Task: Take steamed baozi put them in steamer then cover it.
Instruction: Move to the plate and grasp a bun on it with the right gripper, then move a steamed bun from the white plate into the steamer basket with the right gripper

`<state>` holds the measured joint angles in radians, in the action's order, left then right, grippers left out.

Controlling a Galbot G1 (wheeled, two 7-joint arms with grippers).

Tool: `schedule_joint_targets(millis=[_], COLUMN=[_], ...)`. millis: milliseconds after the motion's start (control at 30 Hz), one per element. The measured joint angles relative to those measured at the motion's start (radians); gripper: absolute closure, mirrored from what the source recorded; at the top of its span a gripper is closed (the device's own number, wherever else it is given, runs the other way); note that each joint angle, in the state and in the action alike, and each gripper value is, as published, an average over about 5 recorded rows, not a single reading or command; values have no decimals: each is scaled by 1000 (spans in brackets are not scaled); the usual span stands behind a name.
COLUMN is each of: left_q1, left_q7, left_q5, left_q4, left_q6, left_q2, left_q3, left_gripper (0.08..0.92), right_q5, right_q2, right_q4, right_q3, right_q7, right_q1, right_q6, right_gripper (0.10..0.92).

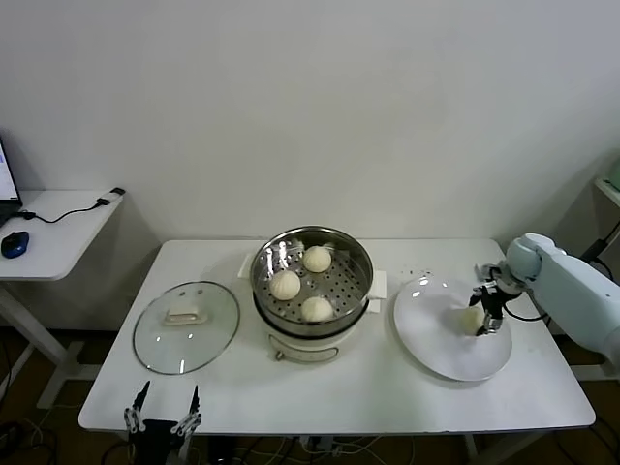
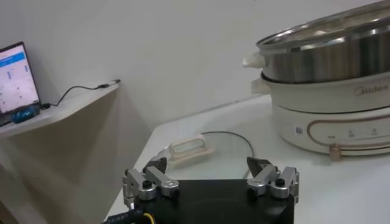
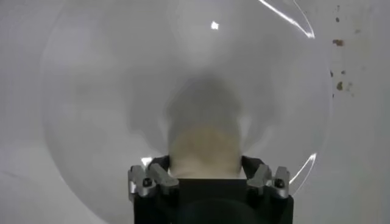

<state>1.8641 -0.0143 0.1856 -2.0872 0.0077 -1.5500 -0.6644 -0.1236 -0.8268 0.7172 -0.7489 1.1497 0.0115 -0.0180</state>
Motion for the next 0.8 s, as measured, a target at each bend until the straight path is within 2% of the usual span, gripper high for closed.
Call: schedule_joint_targets(millis=[367,800], left_q1=[-3,8], left_q7=[0,1], left_q5=[1,3], left_q4=[1,-2], left_q6=[1,-12], left_q2=[2,6], left_q3=[3,21], left_gripper=[177,177], right_q5=[83,469], right_q2=[9,-67], right_q4=[24,110], right_q3=[-79,-451], right_q7=[4,-16], right_q1=[-67,-447], right_q6=[-28,-118], right_gripper=[348,343])
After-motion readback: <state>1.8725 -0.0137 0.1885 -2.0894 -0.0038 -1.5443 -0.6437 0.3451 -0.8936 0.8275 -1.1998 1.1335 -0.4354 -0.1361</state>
